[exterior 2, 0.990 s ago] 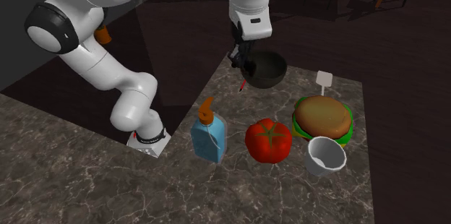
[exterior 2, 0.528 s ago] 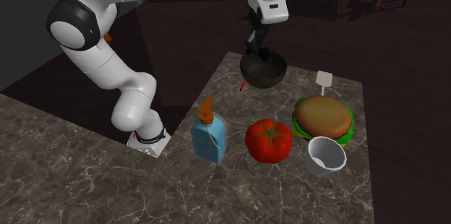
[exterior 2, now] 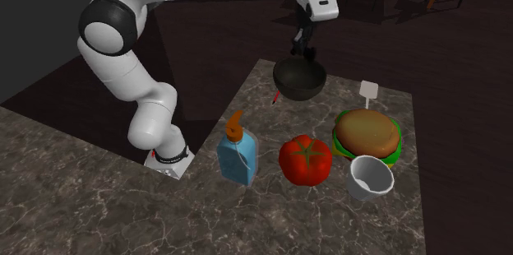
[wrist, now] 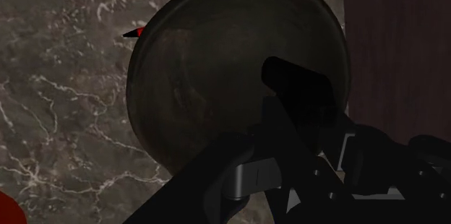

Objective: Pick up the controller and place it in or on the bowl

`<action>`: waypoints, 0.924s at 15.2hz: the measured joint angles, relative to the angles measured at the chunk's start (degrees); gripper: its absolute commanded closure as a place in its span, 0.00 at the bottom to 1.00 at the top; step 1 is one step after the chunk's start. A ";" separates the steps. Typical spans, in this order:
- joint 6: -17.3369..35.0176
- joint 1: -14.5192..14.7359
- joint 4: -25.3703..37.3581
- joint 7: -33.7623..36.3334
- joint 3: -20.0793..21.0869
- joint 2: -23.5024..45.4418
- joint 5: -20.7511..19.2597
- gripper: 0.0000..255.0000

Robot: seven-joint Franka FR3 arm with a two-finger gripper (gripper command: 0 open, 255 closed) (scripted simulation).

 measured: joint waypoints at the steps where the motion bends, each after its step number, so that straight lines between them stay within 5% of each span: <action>1: 0.70 -0.04 -0.99 -0.26 -0.06 -0.26 0.03 1.00; 14: 8.36 0.10 -10.43 -1.69 0.21 -1.95 0.41 1.00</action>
